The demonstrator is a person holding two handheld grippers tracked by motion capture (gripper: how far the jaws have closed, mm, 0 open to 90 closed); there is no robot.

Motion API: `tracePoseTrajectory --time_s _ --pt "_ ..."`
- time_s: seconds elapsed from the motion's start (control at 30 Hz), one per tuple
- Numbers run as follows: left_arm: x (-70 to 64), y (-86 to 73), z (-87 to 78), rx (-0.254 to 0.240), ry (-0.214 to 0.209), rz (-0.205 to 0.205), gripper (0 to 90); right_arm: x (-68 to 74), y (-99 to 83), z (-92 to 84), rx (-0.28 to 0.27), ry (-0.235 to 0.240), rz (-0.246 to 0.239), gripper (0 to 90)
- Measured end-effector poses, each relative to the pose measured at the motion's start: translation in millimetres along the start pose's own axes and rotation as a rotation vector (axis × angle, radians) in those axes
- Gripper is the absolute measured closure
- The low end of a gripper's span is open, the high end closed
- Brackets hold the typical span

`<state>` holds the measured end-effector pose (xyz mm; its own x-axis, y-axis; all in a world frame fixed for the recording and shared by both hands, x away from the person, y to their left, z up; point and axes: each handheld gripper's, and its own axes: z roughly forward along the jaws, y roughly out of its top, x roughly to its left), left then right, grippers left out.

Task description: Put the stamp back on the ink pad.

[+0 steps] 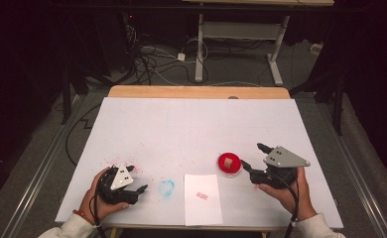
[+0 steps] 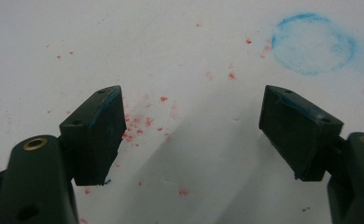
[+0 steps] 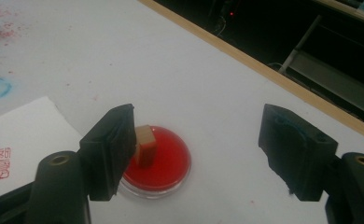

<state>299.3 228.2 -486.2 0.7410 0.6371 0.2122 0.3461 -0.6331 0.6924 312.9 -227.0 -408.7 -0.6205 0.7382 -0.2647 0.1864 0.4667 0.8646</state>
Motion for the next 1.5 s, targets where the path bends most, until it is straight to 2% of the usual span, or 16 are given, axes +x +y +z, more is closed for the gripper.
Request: tracePoseTrajectory --time_s 0.1,0.23,0.3,0.57,0.8,1.07,1.5 --pt "-0.1 0.4 -0.4 0.002 0.002 0.004 22.0 -1.6 -9.1 -4.1 0.008 -0.040 -0.001 23.9" --pt "-1.1 0.9 -1.3 -0.002 0.005 0.003 21.5 -4.0 -22.7 -9.3 -0.004 -0.053 0.006 22.3" --pt "-1.9 1.5 -1.7 -0.002 0.006 0.008 21.5 -4.1 -29.0 -11.1 0.008 -0.063 -0.001 22.4" --pt "-3.2 2.2 -3.4 -0.011 0.011 0.007 20.8 -4.3 -54.4 -18.0 0.046 -0.073 0.018 21.1" --pt "-5.5 1.6 -7.8 -0.028 0.019 0.014 20.7 -0.3 -73.4 -22.0 0.065 -0.057 0.039 20.0" --pt "-6.1 1.7 -9.2 -0.032 0.017 0.026 20.6 4.1 -71.8 -23.9 0.059 -0.060 0.024 19.7" --pt "-6.1 0.1 -10.0 -0.026 0.022 0.023 20.6 5.2 -69.4 -22.8 0.059 -0.058 0.002 20.0"
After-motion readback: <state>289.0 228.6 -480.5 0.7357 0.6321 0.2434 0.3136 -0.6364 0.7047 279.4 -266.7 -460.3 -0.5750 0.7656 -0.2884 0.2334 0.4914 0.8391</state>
